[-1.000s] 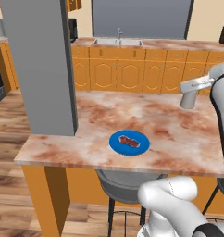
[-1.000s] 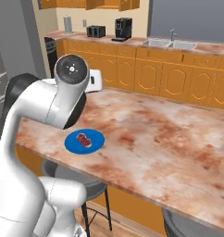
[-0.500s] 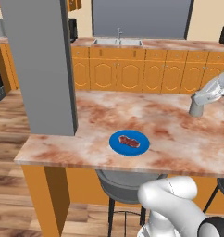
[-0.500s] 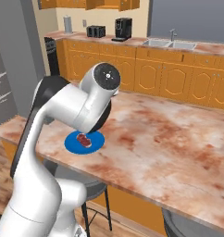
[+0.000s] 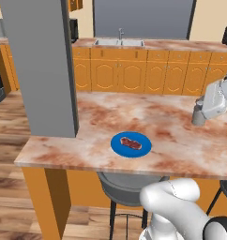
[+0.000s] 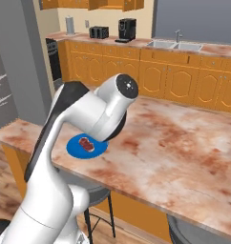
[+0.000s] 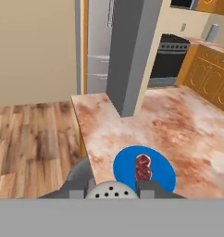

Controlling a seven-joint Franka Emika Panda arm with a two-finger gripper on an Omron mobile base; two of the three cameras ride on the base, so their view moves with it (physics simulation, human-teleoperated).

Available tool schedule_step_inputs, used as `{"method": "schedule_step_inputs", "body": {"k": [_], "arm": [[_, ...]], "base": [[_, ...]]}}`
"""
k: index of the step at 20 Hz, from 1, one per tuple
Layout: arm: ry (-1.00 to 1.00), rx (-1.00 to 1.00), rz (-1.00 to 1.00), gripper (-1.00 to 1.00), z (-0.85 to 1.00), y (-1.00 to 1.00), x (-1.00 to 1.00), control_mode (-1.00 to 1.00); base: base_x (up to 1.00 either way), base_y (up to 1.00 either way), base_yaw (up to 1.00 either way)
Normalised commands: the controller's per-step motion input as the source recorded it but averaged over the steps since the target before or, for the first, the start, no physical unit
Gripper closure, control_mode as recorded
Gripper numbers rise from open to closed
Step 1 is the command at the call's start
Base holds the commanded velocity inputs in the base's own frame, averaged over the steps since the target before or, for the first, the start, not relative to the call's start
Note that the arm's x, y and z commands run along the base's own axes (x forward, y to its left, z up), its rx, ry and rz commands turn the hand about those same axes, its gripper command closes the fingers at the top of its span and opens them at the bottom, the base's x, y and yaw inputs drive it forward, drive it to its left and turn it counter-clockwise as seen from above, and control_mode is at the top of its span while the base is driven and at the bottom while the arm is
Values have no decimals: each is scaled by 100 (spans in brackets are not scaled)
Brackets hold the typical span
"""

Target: Retrieve the shaker from the cabinet and place it next the steak on a plate on the dining table.

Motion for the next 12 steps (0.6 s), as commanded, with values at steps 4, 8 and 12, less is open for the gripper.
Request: {"method": "schedule_step_inputs", "body": {"k": [4, 8, 12], "arm": [[-6, -2, 18, 100, -26, 0, 0, -100], [-5, 0, 10, 100, -19, 0, 0, -100], [-6, -1, 0, 100, -18, 0, 9, -100]], "base": [[0, 0, 0], [0, 0, 0], [0, 0, 0]]}}
